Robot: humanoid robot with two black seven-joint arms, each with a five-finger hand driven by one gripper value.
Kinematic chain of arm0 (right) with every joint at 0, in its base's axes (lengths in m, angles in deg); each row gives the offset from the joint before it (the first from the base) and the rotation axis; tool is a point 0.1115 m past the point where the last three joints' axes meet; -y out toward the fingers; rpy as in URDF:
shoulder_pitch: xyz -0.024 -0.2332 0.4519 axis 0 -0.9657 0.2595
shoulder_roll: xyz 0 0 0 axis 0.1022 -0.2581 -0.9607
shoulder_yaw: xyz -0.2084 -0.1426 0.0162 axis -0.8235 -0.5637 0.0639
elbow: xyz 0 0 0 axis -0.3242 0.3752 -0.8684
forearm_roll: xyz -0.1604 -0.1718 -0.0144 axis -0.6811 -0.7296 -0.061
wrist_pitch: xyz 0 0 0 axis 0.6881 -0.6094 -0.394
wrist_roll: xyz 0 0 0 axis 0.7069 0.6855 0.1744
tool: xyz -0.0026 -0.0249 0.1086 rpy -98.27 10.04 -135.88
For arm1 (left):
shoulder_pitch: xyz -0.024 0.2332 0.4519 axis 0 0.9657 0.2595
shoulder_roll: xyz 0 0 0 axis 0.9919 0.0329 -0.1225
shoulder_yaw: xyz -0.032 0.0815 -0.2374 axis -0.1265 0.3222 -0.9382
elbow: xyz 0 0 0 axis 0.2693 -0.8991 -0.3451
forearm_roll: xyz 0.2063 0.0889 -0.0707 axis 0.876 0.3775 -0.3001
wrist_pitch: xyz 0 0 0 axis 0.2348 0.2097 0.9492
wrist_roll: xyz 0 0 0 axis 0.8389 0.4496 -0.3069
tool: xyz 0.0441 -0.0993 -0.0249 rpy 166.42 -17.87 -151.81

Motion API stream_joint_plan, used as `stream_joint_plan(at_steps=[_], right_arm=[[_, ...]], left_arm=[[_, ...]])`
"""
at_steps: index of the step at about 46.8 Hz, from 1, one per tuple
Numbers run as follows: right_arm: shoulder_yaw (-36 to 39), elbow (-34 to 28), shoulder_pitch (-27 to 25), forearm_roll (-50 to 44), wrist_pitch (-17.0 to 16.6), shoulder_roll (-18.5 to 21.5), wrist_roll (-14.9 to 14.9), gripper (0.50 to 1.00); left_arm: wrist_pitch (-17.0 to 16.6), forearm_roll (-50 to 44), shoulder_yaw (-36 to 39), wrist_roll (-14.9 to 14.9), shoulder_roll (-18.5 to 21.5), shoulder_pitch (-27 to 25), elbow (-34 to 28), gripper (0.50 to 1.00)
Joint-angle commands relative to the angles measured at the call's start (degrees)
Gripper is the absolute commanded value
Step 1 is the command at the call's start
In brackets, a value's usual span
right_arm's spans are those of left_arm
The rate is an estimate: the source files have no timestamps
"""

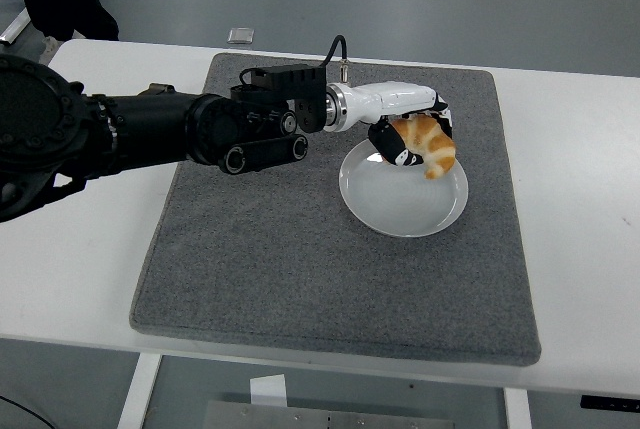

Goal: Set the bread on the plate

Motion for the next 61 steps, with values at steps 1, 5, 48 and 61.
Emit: stream_joint_plan(at_steps=[1, 5, 48, 61], right_arm=[[0.0, -0.02, 0.0, 0.0, 0.05, 0.0, 0.0, 0.952], [0.0, -0.02, 0.0, 0.0, 0.05, 0.0, 0.0, 0.954], [0.0, -0.02, 0.0, 0.0, 0.05, 0.0, 0.0, 0.952], [0.0, 0.06, 0.0, 0.0, -0.04, 0.0, 0.0, 0.954]], left_arm=[[0.01, 0.03, 0.69, 0.05, 0.0, 0.17, 0.05, 0.5], [0.01, 0.03, 1.83, 0.05, 0.0, 0.34, 0.13, 0.5], [-0.08, 2.14, 5.35, 0.14, 0.0, 3.07, 1.89, 0.5], [-0.26, 2.23, 5.61, 0.14, 0.0, 3.16, 1.89, 0.5]])
